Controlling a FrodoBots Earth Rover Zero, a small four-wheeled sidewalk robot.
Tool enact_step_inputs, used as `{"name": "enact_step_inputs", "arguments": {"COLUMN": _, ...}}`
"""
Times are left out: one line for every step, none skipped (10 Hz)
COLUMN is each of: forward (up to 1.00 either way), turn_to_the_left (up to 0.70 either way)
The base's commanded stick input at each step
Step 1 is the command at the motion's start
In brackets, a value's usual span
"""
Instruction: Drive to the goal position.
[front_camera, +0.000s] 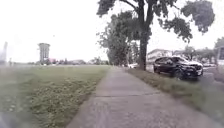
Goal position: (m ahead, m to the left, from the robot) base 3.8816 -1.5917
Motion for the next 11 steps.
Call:
{"name": "enact_step_inputs", "arguments": {"forward": 0.70, "turn_to_the_left": 0.00}}
{"name": "enact_step_inputs", "arguments": {"forward": 0.70, "turn_to_the_left": 0.00}}
{"name": "enact_step_inputs", "arguments": {"forward": 0.70, "turn_to_the_left": 0.00}}
{"name": "enact_step_inputs", "arguments": {"forward": 0.70, "turn_to_the_left": 0.00}}
{"name": "enact_step_inputs", "arguments": {"forward": 0.70, "turn_to_the_left": 0.00}}
{"name": "enact_step_inputs", "arguments": {"forward": 0.70, "turn_to_the_left": 0.00}}
{"name": "enact_step_inputs", "arguments": {"forward": 0.70, "turn_to_the_left": 0.00}}
{"name": "enact_step_inputs", "arguments": {"forward": 0.70, "turn_to_the_left": 0.00}}
{"name": "enact_step_inputs", "arguments": {"forward": 0.70, "turn_to_the_left": 0.00}}
{"name": "enact_step_inputs", "arguments": {"forward": 0.70, "turn_to_the_left": 0.00}}
{"name": "enact_step_inputs", "arguments": {"forward": 0.70, "turn_to_the_left": 0.00}}
